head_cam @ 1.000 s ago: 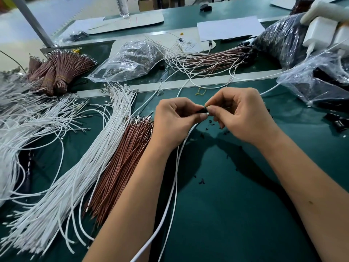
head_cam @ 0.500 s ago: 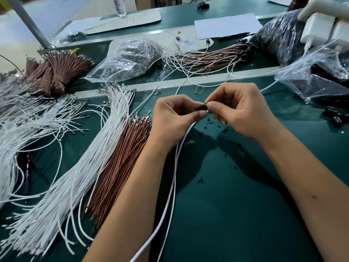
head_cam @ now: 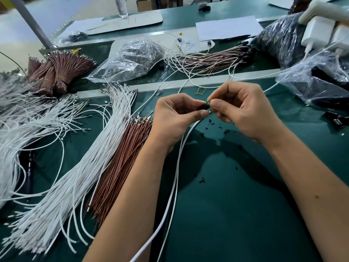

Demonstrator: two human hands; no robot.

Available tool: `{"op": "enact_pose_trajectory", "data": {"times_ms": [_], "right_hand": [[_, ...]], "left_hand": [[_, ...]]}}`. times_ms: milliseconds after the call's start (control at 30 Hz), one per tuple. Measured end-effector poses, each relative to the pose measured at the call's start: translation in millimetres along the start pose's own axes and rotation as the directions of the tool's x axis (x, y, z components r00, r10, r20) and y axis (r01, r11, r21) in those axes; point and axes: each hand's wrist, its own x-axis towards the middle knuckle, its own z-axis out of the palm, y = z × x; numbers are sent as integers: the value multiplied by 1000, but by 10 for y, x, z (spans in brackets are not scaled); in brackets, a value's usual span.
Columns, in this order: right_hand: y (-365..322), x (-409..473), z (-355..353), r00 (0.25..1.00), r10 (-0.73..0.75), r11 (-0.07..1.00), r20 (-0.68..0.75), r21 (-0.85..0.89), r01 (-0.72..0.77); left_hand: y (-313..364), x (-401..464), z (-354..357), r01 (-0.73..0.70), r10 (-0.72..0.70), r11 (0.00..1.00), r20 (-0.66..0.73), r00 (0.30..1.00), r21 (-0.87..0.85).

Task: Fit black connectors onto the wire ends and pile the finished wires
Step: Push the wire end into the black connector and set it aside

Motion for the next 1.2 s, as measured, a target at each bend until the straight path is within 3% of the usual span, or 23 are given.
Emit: {"op": "enact_pose_trajectory", "data": {"times_ms": [167,400,567,833,1200], "right_hand": [[22,-7,65,1000,-5,994,-30,-107,2],[9,-5,60,996,-91,948,-12,-307,83],[-47,-27,105,977,-204,911,-57,-376,169],[-139,-71,193,884,-384,880,-266,-396,263],[-253,-134,422,781,-576,772,-244,-476,421]], "left_hand": [[-17,-4,8,-21,29,994,-76,997,110],[-45,8,14,-64,77,987,-77,994,150],[-45,24,-21,-14,15,999,-28,1000,34],[-24,17,-22,-74,71,987,-30,997,-140],[60,5,-12,-76,114,878,51,992,-472]]}}
